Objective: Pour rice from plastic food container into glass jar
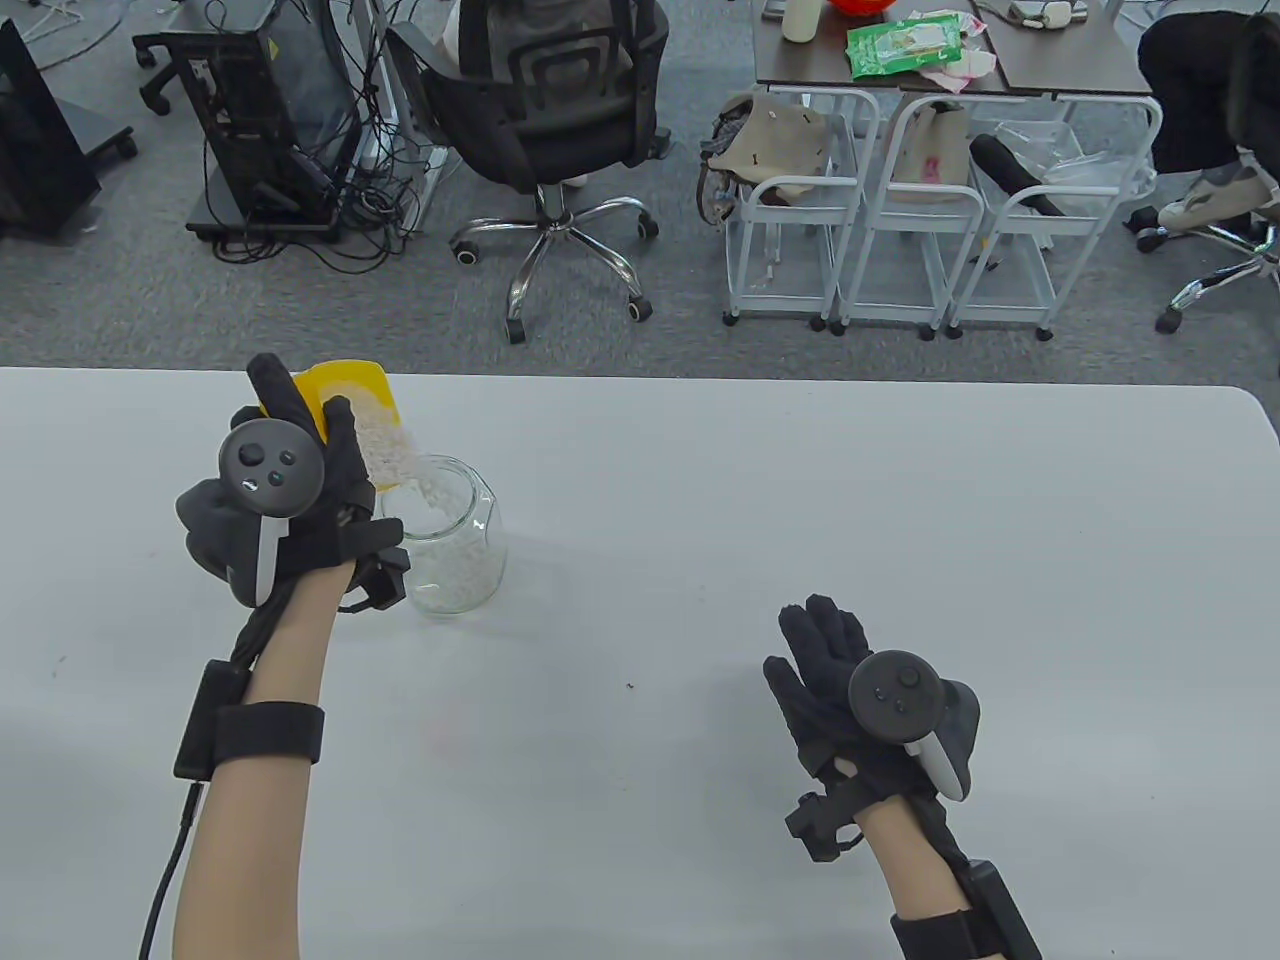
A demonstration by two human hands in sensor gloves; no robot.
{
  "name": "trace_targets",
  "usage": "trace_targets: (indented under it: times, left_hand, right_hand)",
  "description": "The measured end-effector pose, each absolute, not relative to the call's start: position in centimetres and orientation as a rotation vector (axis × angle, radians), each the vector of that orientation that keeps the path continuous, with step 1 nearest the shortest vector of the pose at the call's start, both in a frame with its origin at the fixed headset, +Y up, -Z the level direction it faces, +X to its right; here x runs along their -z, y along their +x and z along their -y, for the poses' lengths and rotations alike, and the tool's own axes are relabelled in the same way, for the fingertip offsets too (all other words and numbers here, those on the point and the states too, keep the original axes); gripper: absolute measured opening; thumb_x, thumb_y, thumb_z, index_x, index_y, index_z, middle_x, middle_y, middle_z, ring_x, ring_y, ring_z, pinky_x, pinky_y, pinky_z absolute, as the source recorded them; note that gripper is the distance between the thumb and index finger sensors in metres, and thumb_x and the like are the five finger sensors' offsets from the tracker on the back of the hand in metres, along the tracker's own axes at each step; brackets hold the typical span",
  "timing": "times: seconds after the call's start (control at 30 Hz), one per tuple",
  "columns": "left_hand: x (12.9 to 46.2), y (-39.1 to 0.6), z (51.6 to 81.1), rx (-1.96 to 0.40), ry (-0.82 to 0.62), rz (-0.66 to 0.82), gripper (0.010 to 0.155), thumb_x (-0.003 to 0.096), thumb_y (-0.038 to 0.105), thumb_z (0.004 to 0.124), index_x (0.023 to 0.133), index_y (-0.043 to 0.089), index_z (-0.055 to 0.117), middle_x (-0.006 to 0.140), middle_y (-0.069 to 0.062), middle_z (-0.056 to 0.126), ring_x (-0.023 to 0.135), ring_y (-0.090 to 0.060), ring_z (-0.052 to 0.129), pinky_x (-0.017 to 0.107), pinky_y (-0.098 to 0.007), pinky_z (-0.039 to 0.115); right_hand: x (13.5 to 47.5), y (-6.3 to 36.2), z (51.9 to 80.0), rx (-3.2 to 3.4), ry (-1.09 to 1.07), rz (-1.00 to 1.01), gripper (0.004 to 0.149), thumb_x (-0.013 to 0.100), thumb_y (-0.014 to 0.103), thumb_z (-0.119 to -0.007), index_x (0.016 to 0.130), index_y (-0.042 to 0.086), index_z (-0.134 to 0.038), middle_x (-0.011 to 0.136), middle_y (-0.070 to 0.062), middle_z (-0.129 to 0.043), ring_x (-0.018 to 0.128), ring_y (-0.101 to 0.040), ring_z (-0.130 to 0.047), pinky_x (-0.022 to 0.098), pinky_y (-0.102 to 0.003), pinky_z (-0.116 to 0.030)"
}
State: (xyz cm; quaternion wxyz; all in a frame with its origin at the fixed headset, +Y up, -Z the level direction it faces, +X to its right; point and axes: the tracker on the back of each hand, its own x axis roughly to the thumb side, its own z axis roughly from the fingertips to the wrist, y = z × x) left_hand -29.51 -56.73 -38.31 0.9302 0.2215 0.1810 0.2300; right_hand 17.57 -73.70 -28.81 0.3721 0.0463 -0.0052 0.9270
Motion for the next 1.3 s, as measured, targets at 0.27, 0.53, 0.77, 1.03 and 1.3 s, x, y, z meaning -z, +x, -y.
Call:
trace_targets:
  times: [0.27, 0.53, 0.77, 1.03, 1.3]
  left_hand:
    - [38.3, -29.2, 56.6, -0.416, 0.469, -0.353, 0.069, 0.0584, 0.054, 0.054, 0.117, 0.023, 0.034, 0.101, -0.031, 0.062, 0.065, -0.040, 0.090, 0.043, -0.043, 0.086]
    - [38.3, -29.0, 56.6, -0.362, 0.485, -0.335, 0.069, 0.0583, 0.054, 0.054, 0.117, 0.023, 0.034, 0.101, -0.030, 0.062, 0.065, -0.040, 0.090, 0.043, -0.043, 0.085]
    - [38.1, -28.5, 56.6, -0.288, 0.507, -0.308, 0.069, 0.0582, 0.054, 0.053, 0.117, 0.024, 0.034, 0.101, -0.030, 0.062, 0.066, -0.039, 0.090, 0.043, -0.043, 0.085]
    - [38.0, -27.7, 56.4, -0.203, 0.534, -0.262, 0.069, 0.0582, 0.054, 0.053, 0.117, 0.024, 0.033, 0.102, -0.029, 0.062, 0.066, -0.039, 0.090, 0.044, -0.043, 0.085]
    - [37.9, -26.5, 56.3, -0.096, 0.561, -0.193, 0.069, 0.0581, 0.054, 0.052, 0.117, 0.025, 0.032, 0.103, -0.029, 0.061, 0.067, -0.039, 0.089, 0.045, -0.043, 0.085]
  right_hand:
    - [28.8, 17.6, 73.7, -2.375, 0.121, 0.013, 0.065, 0.060, 0.043, -0.063, 0.115, 0.011, -0.051, 0.119, -0.021, -0.035, 0.106, -0.054, -0.027, 0.069, -0.065, -0.032]
    - [28.8, 17.6, 73.7, -2.375, 0.121, 0.012, 0.065, 0.060, 0.043, -0.063, 0.115, 0.010, -0.051, 0.119, -0.021, -0.035, 0.106, -0.054, -0.027, 0.069, -0.065, -0.032]
    - [28.8, 17.6, 73.7, -2.376, 0.120, 0.010, 0.065, 0.060, 0.043, -0.063, 0.115, 0.010, -0.051, 0.119, -0.021, -0.035, 0.106, -0.054, -0.027, 0.069, -0.065, -0.032]
    - [28.8, 17.6, 73.7, -2.375, 0.123, 0.010, 0.066, 0.060, 0.044, -0.063, 0.115, 0.010, -0.051, 0.119, -0.021, -0.035, 0.106, -0.054, -0.027, 0.069, -0.065, -0.032]
    - [28.8, 17.6, 73.7, -2.376, 0.124, 0.009, 0.066, 0.060, 0.044, -0.063, 0.115, 0.010, -0.051, 0.119, -0.022, -0.035, 0.106, -0.054, -0.027, 0.069, -0.065, -0.032]
